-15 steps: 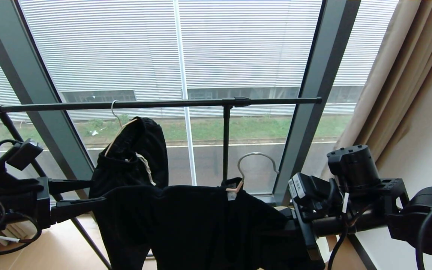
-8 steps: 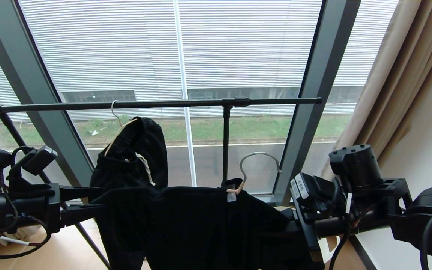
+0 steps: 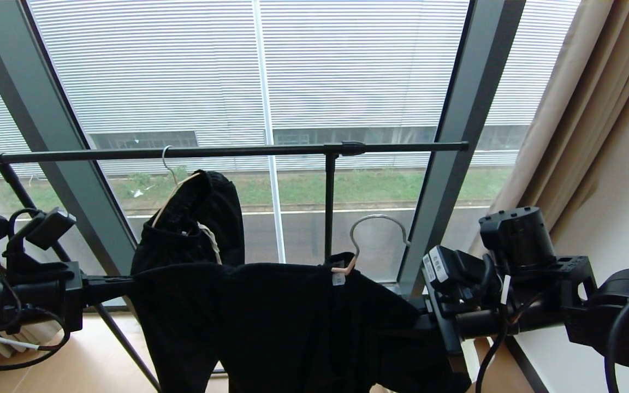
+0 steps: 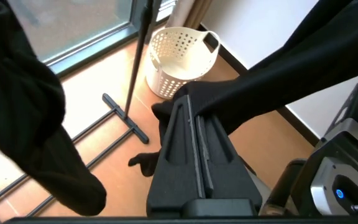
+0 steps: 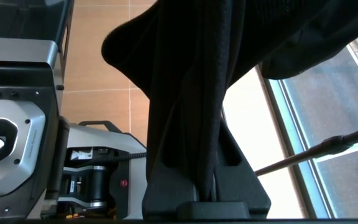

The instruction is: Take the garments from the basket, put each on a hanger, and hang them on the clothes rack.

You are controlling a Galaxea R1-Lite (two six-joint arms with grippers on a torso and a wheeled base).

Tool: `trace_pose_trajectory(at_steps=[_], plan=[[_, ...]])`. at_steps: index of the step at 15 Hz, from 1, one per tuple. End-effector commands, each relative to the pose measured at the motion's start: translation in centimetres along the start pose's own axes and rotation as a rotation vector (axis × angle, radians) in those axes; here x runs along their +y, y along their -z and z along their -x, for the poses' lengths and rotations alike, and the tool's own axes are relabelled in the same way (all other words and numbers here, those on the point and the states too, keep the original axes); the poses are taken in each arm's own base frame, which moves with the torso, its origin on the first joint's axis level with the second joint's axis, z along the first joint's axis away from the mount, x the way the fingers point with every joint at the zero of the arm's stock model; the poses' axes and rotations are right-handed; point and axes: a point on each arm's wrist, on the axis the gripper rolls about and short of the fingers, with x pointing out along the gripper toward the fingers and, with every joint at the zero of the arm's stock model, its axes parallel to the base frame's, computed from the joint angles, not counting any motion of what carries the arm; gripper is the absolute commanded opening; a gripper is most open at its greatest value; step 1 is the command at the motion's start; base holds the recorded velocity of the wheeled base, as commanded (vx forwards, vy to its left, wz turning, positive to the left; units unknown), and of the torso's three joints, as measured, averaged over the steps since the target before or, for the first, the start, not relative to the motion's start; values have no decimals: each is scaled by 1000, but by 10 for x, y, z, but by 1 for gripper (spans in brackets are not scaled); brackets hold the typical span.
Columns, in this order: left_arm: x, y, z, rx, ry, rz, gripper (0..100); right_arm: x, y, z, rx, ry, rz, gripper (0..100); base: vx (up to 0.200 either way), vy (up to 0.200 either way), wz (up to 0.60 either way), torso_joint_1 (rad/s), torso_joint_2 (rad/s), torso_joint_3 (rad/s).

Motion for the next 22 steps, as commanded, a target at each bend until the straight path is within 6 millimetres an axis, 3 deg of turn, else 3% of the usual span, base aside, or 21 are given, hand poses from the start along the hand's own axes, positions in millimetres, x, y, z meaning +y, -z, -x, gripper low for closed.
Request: trace_pose_trajectory(at_steps=[1,9,15,16,22], plan=[[6,-3,8,-25,-44,-13,0,-10,1,9,-7,45,-7,0,0,0,0,0,0,0],[24,-3,20,-56,-116,-13,0,-21,1,24,-22,104,-11,0,0,0,0,0,0,0],[24,-1,19,-50,-108,-5,0,-22,3,24,-19,105,-17,0,0,0,0,0,0,0],[23,0,18,-51,-100,-3,100,-22,3,24,-19,105,-17,0,0,0,0,0,0,0],[11,-6,25,-95,-45,-30,100,-24,3,23,-19,107,-17,0,0,0,0,0,0,0]])
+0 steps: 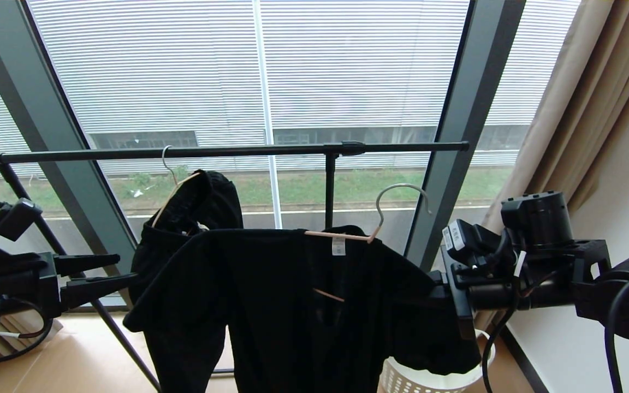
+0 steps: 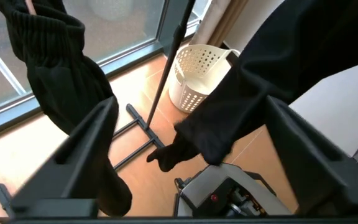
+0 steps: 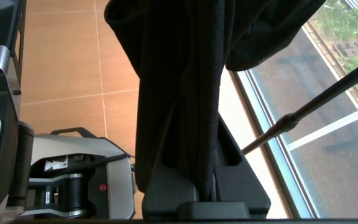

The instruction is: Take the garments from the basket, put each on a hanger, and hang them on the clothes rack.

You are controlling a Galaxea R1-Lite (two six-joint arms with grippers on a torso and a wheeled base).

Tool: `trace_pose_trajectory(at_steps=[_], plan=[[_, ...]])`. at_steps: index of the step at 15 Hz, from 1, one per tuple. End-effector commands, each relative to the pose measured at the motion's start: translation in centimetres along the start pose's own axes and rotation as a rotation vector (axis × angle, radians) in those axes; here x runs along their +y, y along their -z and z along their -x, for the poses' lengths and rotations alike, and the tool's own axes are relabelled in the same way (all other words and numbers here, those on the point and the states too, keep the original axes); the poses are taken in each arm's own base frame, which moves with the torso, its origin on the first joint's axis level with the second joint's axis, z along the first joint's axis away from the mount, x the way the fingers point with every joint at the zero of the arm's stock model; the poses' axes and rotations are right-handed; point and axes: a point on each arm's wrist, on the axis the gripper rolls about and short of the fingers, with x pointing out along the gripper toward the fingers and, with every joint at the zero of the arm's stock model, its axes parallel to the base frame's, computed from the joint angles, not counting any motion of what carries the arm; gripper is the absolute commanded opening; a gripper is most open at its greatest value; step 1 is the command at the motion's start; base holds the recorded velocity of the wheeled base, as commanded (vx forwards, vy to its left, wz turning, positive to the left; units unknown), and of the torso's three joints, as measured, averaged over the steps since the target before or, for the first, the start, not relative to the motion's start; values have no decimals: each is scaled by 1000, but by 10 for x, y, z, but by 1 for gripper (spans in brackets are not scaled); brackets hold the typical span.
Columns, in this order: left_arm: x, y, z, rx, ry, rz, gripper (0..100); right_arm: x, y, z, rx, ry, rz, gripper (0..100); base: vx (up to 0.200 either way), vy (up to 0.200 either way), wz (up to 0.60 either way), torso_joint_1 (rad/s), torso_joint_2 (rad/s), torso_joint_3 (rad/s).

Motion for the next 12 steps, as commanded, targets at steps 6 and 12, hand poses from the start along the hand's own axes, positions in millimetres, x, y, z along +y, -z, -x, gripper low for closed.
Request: trace_pose_trajectory(at_steps=[6,12], plan=[[-56,-18,1,-32,110,-4,100,9,13,-28,46,-97,-34,0,0,0,0,0,0,0],[-120,-57,-30,49,-4,-186,100,27,20,-57,112,-172,-43,0,0,0,0,0,0,0]])
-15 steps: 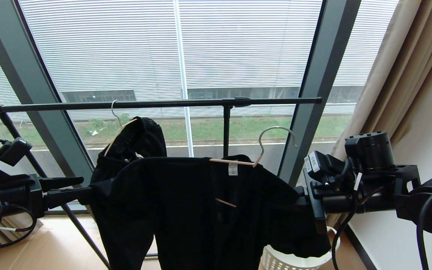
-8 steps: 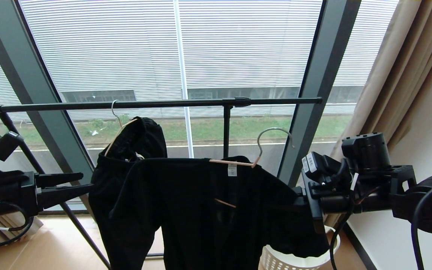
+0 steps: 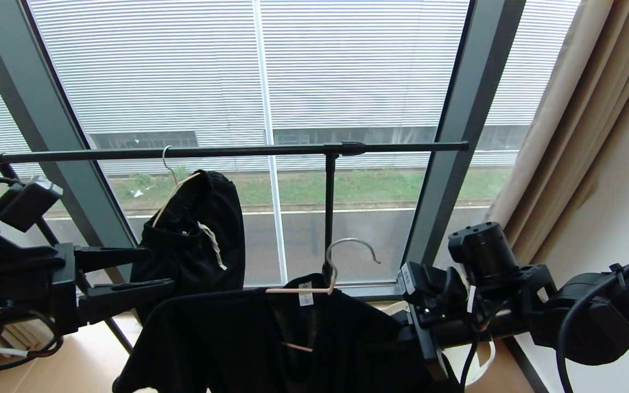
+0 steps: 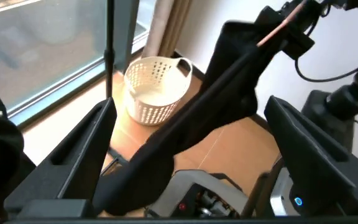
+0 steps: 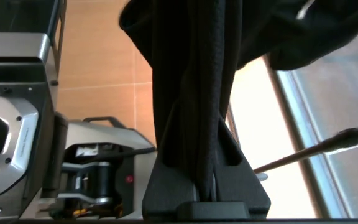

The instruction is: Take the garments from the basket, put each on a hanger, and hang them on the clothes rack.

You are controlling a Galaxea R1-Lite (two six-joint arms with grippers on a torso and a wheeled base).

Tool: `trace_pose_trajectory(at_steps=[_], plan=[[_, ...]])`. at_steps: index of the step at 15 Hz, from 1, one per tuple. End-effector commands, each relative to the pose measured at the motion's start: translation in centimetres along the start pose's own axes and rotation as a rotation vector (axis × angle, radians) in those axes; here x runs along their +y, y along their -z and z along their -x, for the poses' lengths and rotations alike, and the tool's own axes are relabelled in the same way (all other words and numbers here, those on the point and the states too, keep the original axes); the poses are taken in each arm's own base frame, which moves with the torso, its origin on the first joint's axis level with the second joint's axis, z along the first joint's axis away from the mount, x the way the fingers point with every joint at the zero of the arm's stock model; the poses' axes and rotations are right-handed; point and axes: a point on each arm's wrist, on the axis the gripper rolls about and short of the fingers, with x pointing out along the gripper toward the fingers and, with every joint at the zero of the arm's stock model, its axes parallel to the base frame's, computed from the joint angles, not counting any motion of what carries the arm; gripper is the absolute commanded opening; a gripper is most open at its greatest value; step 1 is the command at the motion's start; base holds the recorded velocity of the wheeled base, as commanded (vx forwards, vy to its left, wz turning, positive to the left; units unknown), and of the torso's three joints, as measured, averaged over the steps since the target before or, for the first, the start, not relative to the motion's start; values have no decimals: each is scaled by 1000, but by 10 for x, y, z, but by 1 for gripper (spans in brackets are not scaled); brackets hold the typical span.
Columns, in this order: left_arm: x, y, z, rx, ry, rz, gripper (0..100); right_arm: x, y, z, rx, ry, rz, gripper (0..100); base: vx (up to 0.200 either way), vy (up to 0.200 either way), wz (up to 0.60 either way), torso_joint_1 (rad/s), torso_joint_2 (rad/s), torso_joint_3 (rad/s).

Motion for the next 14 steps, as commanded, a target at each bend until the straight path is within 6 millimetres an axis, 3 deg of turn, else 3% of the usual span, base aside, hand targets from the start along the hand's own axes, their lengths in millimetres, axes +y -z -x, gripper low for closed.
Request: trace_pose_trajectory(at_steps=[1,4,8,14], plan=[[-32,-34,-16,16,-16,-116,100,3,2,-8,21,-15,-6,0,0,0,0,0,0,0],[-46,-51,-16,69,57,-140,100,6,2,-11,26,-23,-2,0,0,0,0,0,0,0],[-43,-29,-29,172,122,-317,100,9,4,-10,28,-28,3,0,0,0,0,0,0,0],[-46,-14,-58,246,233,-403,100,15,2,-9,25,-40,29,0,0,0,0,0,0,0]])
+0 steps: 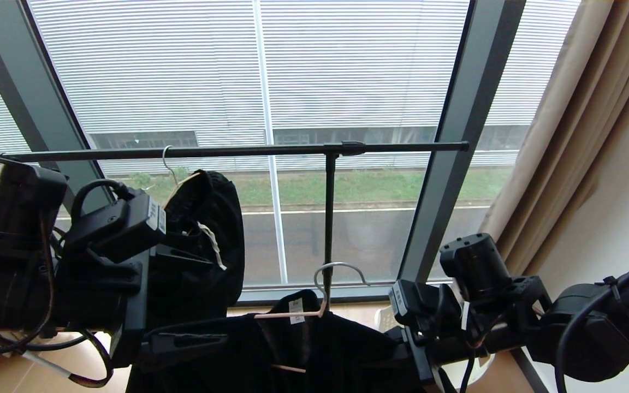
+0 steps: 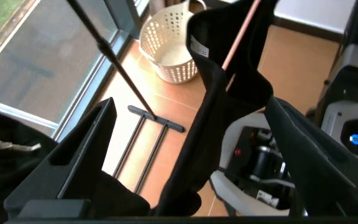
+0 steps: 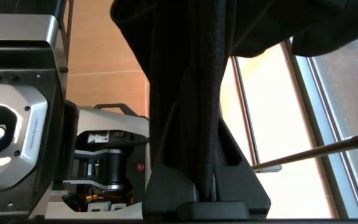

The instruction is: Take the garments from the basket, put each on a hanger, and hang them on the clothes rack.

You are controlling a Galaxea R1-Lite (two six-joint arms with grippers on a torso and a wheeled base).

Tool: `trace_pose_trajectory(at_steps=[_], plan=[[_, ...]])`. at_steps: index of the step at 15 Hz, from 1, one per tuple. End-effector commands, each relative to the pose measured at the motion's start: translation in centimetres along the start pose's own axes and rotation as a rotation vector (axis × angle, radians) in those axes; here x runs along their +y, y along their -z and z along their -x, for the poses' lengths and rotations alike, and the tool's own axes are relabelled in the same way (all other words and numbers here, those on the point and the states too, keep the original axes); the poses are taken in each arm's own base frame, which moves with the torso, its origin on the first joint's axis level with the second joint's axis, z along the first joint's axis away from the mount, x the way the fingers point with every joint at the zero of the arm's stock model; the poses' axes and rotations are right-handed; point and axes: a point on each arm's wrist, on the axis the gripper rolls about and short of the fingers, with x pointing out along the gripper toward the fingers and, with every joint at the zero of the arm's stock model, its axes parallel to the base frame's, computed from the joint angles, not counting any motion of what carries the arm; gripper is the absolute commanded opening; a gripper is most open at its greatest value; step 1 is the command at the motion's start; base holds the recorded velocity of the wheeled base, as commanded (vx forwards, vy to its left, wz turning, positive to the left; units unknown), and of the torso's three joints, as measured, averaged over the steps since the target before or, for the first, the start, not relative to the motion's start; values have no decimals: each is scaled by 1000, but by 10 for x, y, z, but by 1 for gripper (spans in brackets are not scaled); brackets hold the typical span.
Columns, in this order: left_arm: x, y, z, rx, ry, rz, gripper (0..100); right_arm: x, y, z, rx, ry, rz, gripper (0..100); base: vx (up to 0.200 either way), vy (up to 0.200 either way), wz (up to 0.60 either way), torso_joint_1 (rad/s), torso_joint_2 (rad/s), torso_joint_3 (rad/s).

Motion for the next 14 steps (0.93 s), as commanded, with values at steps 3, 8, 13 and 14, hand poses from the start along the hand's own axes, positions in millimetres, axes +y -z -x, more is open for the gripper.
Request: trace_pose_trajectory(at_steps=[3,8,13,14], plan=[[7,4,-24,37,58,17,100,9,-5,1,-11,-20,24,0,0,0,0,0,0,0],[7,5,-30,48,81,17,100,14,-9,2,-22,-35,40,0,0,0,0,0,0,0],[5,6,-41,64,118,19,100,15,-10,3,-27,-32,46,0,0,0,0,0,0,0],[4,6,-42,66,125,18,100,16,-10,3,-28,-34,46,0,0,0,0,0,0,0]])
